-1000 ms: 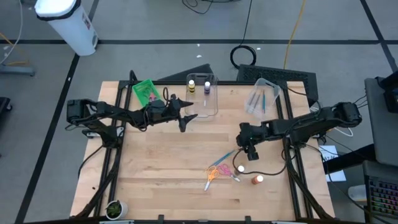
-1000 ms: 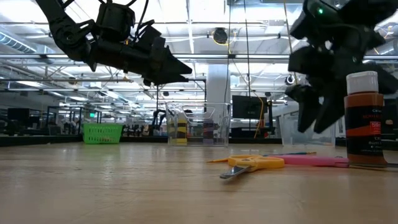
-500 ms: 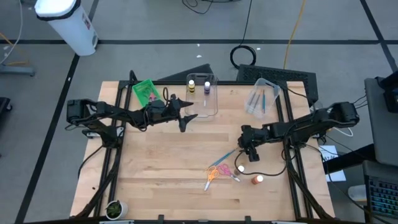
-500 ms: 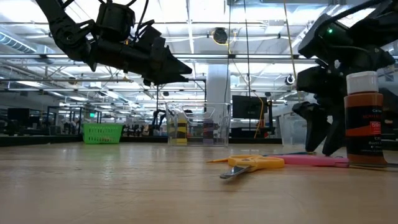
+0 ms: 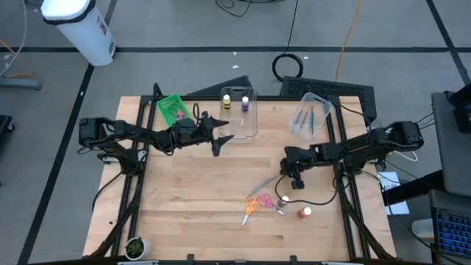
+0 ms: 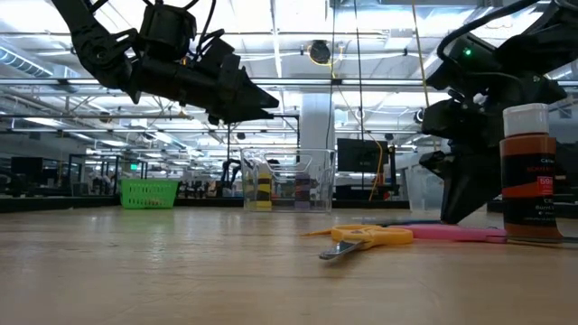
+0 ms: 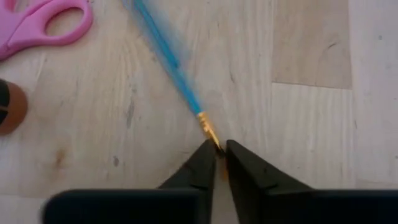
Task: Pick & Place Paint Supplies
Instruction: Put the blue paint brush into the white bin
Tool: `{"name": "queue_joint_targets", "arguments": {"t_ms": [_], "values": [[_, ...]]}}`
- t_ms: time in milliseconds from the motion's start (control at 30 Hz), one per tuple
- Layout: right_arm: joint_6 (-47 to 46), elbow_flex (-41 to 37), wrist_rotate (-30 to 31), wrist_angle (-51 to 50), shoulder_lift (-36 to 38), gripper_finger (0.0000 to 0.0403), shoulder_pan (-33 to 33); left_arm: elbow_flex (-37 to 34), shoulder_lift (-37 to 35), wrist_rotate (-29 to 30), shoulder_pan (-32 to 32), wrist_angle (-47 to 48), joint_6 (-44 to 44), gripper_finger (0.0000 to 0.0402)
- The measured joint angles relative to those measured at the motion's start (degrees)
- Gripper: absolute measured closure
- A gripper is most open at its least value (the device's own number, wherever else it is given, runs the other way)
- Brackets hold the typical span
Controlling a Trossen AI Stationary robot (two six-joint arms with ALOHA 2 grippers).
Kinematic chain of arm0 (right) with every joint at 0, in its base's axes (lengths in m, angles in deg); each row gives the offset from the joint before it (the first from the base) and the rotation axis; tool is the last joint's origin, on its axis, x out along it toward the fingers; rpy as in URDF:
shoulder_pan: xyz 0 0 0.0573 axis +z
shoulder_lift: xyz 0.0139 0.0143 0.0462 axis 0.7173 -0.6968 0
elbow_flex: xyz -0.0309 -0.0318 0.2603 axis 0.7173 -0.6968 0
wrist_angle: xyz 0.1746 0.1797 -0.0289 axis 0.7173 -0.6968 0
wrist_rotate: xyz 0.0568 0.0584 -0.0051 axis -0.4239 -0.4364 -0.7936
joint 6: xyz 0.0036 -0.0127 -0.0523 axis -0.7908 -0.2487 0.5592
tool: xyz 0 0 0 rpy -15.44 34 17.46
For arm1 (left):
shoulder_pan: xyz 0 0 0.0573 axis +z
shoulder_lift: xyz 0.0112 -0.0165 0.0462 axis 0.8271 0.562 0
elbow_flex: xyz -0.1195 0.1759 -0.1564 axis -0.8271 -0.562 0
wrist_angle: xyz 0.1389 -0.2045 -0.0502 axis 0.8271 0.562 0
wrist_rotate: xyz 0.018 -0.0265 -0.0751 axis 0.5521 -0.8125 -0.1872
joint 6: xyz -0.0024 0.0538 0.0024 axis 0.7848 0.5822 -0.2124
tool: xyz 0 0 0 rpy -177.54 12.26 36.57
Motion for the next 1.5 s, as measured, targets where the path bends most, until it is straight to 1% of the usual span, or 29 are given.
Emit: {"name": "queue_joint_targets", "arguments": {"t_ms": [67,167,433,533,700,1000,1067,1133,1400,1500], "values": [[-0.1,0.0,0.0,-0.65,0.0,0.0396,-0.31,0.0,0.0,0.0,-0.02,0.0,0.0,0.0094],[-0.08,0.0,-0.02,-0.93,-0.02,0.0394,-0.45,0.0,0.0,0.0,-0.02,0.04,0.12,0.0094],[0.75,0.0,-0.08,-1.13,-0.02,0.0402,-0.45,0.0,0.0,-0.02,-0.02,0.37,0.87,0.0094],[1.23,-0.09,-0.09,-0.56,1.33,0.0402,-0.4,0.0,0.0,-0.02,-0.02,0.35,0.84,0.0094],[1.33,0.65,0.21,-1.99,5.92,0.0403,-0.45,0.0,0.0,-0.02,-0.02,0.35,1.0,0.0094],[1.33,2.67,0.68,-0.42,17.61,0.0403,-0.39,0.0,0.0,-0.02,0.0,0.37,1.03,0.0094],[0.85,2.9,2.92,-0.43,20.32,0.0403,-0.36,0.0,0.0,-0.02,-0.02,0.44,1.04,0.0094],[-1.95,2.91,6.84,-0.5,23.17,0.0403,-0.4,0.0,0.0,-0.02,-0.01,0.57,1.05,0.0094],[-20.47,2.95,27.0,-2.04,34.28,0.0403,-0.53,0.0,0.0,-0.02,0.0,0.74,1.05,0.0094],[-24.93,2.99,31.99,-5.08,37.4,0.0403,-0.53,0.0,0.0,-0.02,0.0,0.74,1.05,0.0094]]}}
